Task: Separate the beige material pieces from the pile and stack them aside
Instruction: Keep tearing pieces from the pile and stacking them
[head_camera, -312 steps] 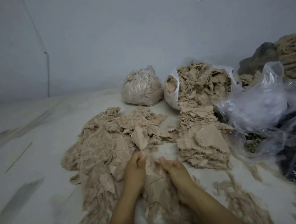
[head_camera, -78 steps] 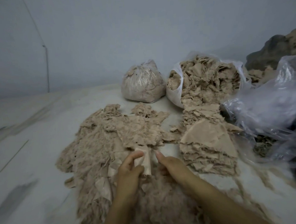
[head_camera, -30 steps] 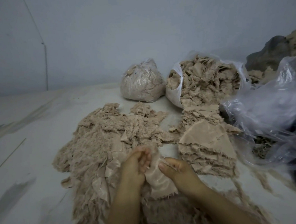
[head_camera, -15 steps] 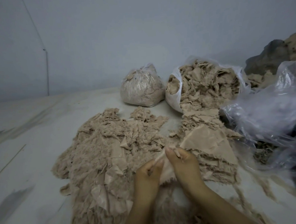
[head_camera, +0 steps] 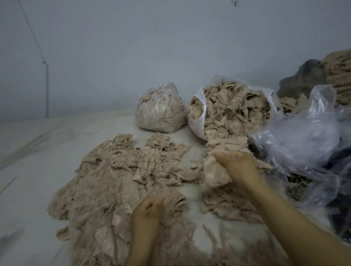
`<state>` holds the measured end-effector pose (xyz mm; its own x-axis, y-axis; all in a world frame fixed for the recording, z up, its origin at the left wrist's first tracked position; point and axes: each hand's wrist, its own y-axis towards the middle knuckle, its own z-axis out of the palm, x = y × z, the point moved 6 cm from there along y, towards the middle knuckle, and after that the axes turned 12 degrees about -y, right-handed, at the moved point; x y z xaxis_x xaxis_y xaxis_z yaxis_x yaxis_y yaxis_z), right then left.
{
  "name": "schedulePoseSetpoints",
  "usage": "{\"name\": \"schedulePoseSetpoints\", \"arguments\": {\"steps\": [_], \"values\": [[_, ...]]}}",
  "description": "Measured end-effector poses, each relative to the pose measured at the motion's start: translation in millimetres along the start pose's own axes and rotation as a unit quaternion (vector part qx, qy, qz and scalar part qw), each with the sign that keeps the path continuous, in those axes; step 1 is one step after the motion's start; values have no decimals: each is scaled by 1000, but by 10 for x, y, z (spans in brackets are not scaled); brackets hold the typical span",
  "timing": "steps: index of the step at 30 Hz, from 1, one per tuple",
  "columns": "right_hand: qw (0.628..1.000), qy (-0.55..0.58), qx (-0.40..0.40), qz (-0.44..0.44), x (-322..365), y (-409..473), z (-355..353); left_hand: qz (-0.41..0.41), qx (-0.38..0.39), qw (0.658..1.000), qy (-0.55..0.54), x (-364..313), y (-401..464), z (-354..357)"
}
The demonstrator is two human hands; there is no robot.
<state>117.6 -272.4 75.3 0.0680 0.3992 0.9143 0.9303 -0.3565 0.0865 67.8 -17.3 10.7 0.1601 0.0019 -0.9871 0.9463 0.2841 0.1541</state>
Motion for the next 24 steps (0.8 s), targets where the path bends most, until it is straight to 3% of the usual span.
{"name": "schedulePoseSetpoints", "arguments": {"steps": [2, 4, 6, 8, 9, 11, 14, 15, 17, 20, 22, 24], "values": [[980, -199, 15, -18, -26, 165, -175, 10, 39, 994, 98, 64, -7, -12], [924, -379, -22, -37, -60, 225, -279, 22, 98, 980, 169, 91, -35, 37], [898, -421, -78, -103, -25, 151, -265, -4, 143, 948, 284, 126, -69, 27], [870, -472, -22, -141, -122, 50, -95, -53, 200, 894, 398, 254, -97, -8], [858, -498, 31, -125, -232, 19, -9, -63, 213, 884, 411, 255, -126, -19], [850, -514, 70, -91, -365, -58, 33, -57, 193, 907, 369, 200, -144, -54], [902, -378, -55, -200, -144, -321, 30, -29, 150, 951, 269, 90, -116, -82], [919, -313, -56, -233, -59, -470, 101, -21, 144, 961, 234, 31, -110, -70], [943, -218, 53, -246, -3, -777, 407, 0, 138, 974, 180, -84, -109, -24], [946, -152, 244, -148, -155, -1010, 862, 7, 128, 986, 103, -152, -99, 28], [957, -52, 260, -115, -201, -1015, 945, 12, 99, 993, 61, -173, -87, -6], [972, 23, 215, -97, -221, -966, 927, 22, 70, 996, 42, -185, -80, -75]]}}
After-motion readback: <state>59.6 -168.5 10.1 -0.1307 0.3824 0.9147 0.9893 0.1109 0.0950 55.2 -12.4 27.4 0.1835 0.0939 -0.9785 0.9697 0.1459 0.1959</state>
